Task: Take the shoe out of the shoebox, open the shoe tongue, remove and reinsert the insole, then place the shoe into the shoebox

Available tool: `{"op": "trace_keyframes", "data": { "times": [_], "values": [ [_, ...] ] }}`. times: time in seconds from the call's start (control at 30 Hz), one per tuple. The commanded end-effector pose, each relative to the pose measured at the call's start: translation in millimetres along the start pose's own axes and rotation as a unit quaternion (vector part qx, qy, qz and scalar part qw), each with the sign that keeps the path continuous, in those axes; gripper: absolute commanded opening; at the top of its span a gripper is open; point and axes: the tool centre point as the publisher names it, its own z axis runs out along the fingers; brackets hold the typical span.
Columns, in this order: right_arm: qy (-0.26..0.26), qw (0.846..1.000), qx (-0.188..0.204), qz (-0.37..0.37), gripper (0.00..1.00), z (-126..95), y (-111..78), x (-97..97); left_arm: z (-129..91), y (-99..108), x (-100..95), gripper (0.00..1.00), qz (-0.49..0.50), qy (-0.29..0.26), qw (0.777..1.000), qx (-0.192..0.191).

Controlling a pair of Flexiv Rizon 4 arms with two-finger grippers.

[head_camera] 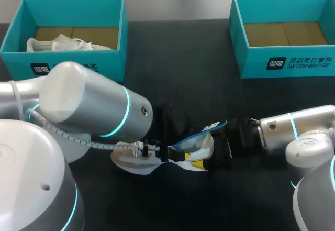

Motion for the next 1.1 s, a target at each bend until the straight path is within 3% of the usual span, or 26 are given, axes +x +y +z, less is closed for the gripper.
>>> {"op": "trace_keyframes", "data": {
  "times": [0.03,0.23,0.43,0.57,0.7,0.83,1.1],
  "values": [
    [0.000,1.000,0.003,0.000,0.00,1.4,1.3,1.1,1.7,-9.6,2.9,0.82,-0.015,-0.046,0.999,-0.021],
    [0.000,1.000,0.003,0.000,0.00,1.4,1.3,1.1,2.8,-15.0,-5.4,0.78,-0.045,-0.037,0.998,-0.033],
    [0.000,1.000,0.003,0.000,0.00,1.4,1.3,1.1,0.1,-18.6,0.3,0.78,-0.060,-0.060,0.995,-0.046],
    [0.000,1.000,0.003,0.000,0.00,1.4,1.3,1.1,3.8,-19.3,1.5,0.70,-0.065,-0.081,0.993,-0.053],
    [0.000,1.000,0.003,0.000,0.00,1.4,1.3,1.1,7.8,-18.9,-2.6,0.54,-0.073,-0.102,0.991,-0.054],
    [0.000,1.000,0.003,0.000,0.00,1.4,1.3,1.1,12.2,-18.1,-5.5,0.59,-0.075,-0.123,0.987,-0.068],
    [0.000,1.000,0.003,0.000,0.00,1.4,1.3,1.1,19.4,-21.2,-0.1,0.51,-0.077,-0.148,0.983,-0.080]
  ]
}}
